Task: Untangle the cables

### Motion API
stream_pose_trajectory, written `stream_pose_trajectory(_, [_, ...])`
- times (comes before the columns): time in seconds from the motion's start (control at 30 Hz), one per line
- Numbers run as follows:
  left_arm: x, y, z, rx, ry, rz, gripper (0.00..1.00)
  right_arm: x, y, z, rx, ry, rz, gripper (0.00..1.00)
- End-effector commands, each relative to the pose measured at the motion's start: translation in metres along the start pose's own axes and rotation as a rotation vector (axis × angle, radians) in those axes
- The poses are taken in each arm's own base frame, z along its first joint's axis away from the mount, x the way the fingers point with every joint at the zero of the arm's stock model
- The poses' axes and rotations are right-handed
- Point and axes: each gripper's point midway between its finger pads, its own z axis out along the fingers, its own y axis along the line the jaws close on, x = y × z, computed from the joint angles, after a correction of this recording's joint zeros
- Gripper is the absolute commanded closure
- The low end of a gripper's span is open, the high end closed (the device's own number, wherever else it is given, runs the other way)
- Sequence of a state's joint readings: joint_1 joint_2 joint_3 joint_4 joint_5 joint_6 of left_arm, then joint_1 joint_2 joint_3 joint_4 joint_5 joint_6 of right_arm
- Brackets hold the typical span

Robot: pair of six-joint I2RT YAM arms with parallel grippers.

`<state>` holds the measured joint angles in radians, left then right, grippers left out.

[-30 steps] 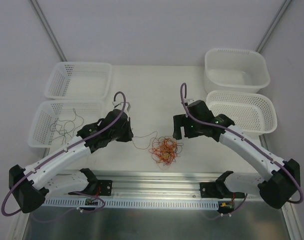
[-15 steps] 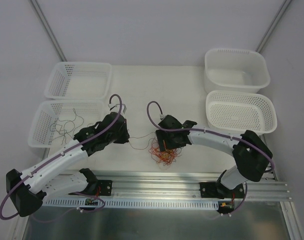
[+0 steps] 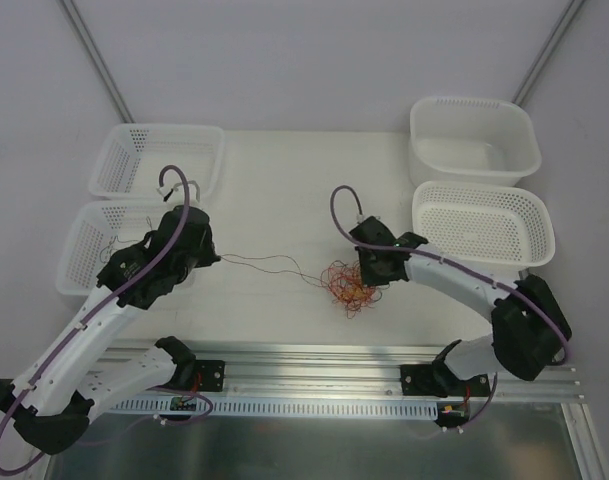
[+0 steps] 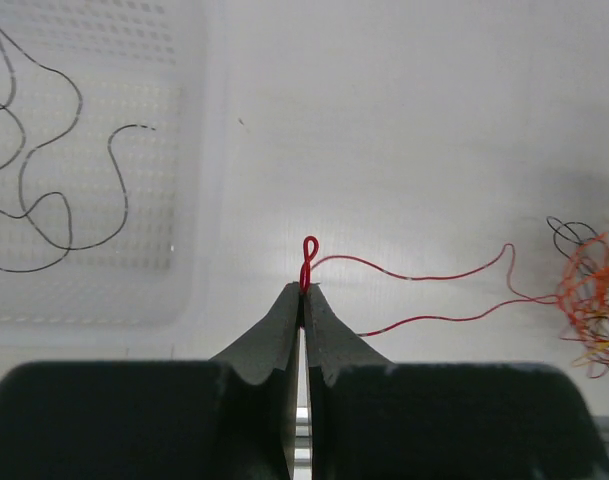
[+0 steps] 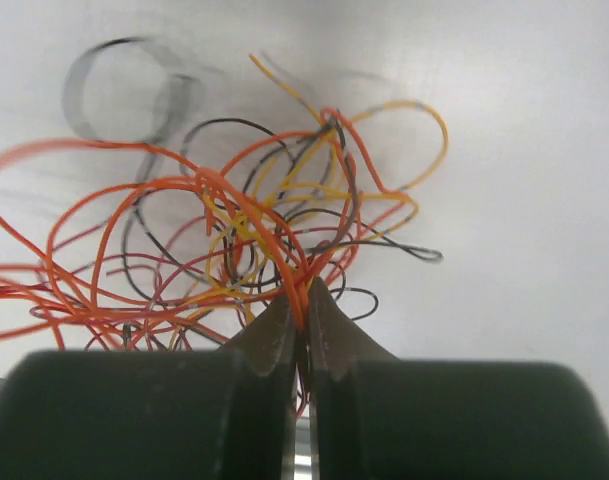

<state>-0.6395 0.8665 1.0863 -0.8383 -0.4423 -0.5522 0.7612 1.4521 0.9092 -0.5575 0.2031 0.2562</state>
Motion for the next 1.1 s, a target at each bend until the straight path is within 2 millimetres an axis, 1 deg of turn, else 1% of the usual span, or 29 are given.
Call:
stream_pose_trajectory(0.0, [-0.009, 0.037, -0.018, -0.148, -0.013, 0.061, 1.0, -0.021, -0.061, -0.049, 0.084, -0.106, 0.034, 0.99])
stream_pose_trajectory(0.03, [-0.012, 0.045, -0.021, -0.188, -0.024, 0.061, 1.0, -0.028, -0.082, -0.058, 0.113, -0.128, 0.083, 0.99])
stream_pose_trajectory(0.1, [-0.017, 0.055, -0.028, -0.234, -0.04, 0.048, 1.0, -0.038, -0.104, -0.086, 0.121, -0.181, 0.127, 0.99])
stream_pose_trajectory(0.13, [-0.015, 0.065, -0.032, -0.273, -0.029, 0.052, 1.0, -0.044, -0.114, -0.104, 0.113, -0.233, 0.146, 0.99])
stream_pose_trajectory(0.17, [-0.018, 0.071, -0.035, -0.303, -0.042, 0.048, 1.0, -0.047, -0.134, -0.116, 0.134, -0.258, 0.217, 0.99])
stream_pose_trajectory(0.2, [-0.02, 0.075, -0.039, -0.318, -0.047, 0.046, 1.0, -0.055, -0.138, -0.131, 0.102, -0.302, 0.254, 0.99])
stream_pose_trajectory(0.23, [-0.02, 0.081, -0.041, -0.342, -0.045, 0.044, 1.0, -0.058, -0.146, -0.148, 0.093, -0.36, 0.304, 0.99])
stream_pose_trajectory(0.27, [-0.022, 0.087, -0.043, -0.368, -0.051, 0.047, 1.0, -0.059, -0.162, -0.158, 0.114, -0.392, 0.389, 0.99])
stream_pose_trajectory(0.3, [-0.024, 0.089, -0.046, -0.378, -0.058, 0.044, 1.0, -0.065, -0.163, -0.17, 0.083, -0.437, 0.431, 0.99])
stream_pose_trajectory(0.37, [-0.025, 0.096, -0.049, -0.409, -0.054, 0.05, 1.0, -0.071, -0.173, -0.189, 0.072, -0.517, 0.53, 0.99])
stream_pose_trajectory(0.4, [-0.027, 0.097, -0.051, -0.414, -0.059, 0.047, 1.0, -0.073, -0.173, -0.194, 0.065, -0.531, 0.543, 0.99])
stream_pose_trajectory(0.43, [-0.026, 0.098, -0.051, -0.416, -0.057, 0.05, 1.0, -0.078, -0.179, -0.203, 0.078, -0.56, 0.568, 0.99])
stream_pose_trajectory(0.5, [-0.027, 0.103, -0.053, -0.44, -0.055, 0.059, 1.0, -0.08, -0.185, -0.208, 0.103, -0.567, 0.597, 0.99])
stream_pose_trajectory(0.57, [-0.027, 0.107, -0.055, -0.454, -0.053, 0.063, 1.0, -0.087, -0.188, -0.218, 0.112, -0.591, 0.577, 0.99])
stream_pose_trajectory(0.63, [-0.026, 0.101, -0.053, -0.422, -0.051, 0.053, 1.0, -0.096, -0.169, -0.217, 0.0, -0.573, 0.539, 0.99])
stream_pose_trajectory(0.67, [-0.027, 0.098, -0.051, -0.408, -0.047, 0.063, 1.0, -0.1, -0.162, -0.214, -0.038, -0.572, 0.525, 0.99])
stream_pose_trajectory(0.7, [-0.028, 0.094, -0.047, -0.39, -0.053, 0.059, 1.0, -0.102, -0.15, -0.209, -0.108, -0.551, 0.486, 0.99])
stream_pose_trajectory(0.73, [-0.026, 0.085, -0.043, -0.344, -0.038, 0.054, 1.0, -0.104, -0.14, -0.205, -0.149, -0.534, 0.455, 0.99])
stream_pose_trajectory(0.77, [-0.024, 0.078, -0.039, -0.308, -0.026, 0.067, 1.0, -0.1, -0.135, -0.194, -0.173, -0.496, 0.447, 0.99])
stream_pose_trajectory(0.8, [-0.024, 0.064, -0.03, -0.242, -0.026, 0.058, 1.0, -0.098, -0.119, -0.182, -0.229, -0.442, 0.404, 0.99])
stream_pose_trajectory(0.83, [-0.017, 0.045, -0.024, -0.139, 0.012, 0.05, 1.0, -0.093, -0.1, -0.175, -0.269, -0.407, 0.347, 0.99])
stream_pose_trajectory(0.87, [-0.012, 0.031, -0.019, -0.07, 0.032, 0.047, 1.0, -0.082, -0.092, -0.158, -0.27, -0.351, 0.328, 0.99])
stream_pose_trajectory(0.9, [-0.002, 0.021, -0.011, -0.018, 0.06, 0.044, 1.0, -0.077, -0.091, -0.148, -0.23, -0.333, 0.318, 0.99])
stream_pose_trajectory(0.93, [-0.004, 0.005, -0.005, 0.053, 0.048, 0.027, 1.0, -0.067, -0.078, -0.136, -0.237, -0.298, 0.279, 0.99])
stream_pose_trajectory(0.97, [0.004, -0.013, -0.003, 0.14, 0.081, 0.005, 1.0, -0.065, -0.075, -0.126, -0.233, -0.287, 0.279, 0.97])
stream_pose_trajectory(1.0, [0.017, -0.016, 0.006, 0.152, 0.116, 0.003, 1.0, -0.048, -0.074, -0.106, -0.215, -0.227, 0.286, 0.94])
stream_pose_trajectory(1.03, [0.02, -0.022, 0.009, 0.176, 0.119, -0.003, 1.0, -0.041, -0.071, -0.093, -0.207, -0.179, 0.307, 0.9])
stream_pose_trajectory(1.07, [0.027, -0.023, 0.013, 0.175, 0.141, -0.009, 1.0, -0.032, -0.072, -0.084, -0.189, -0.143, 0.315, 0.75])
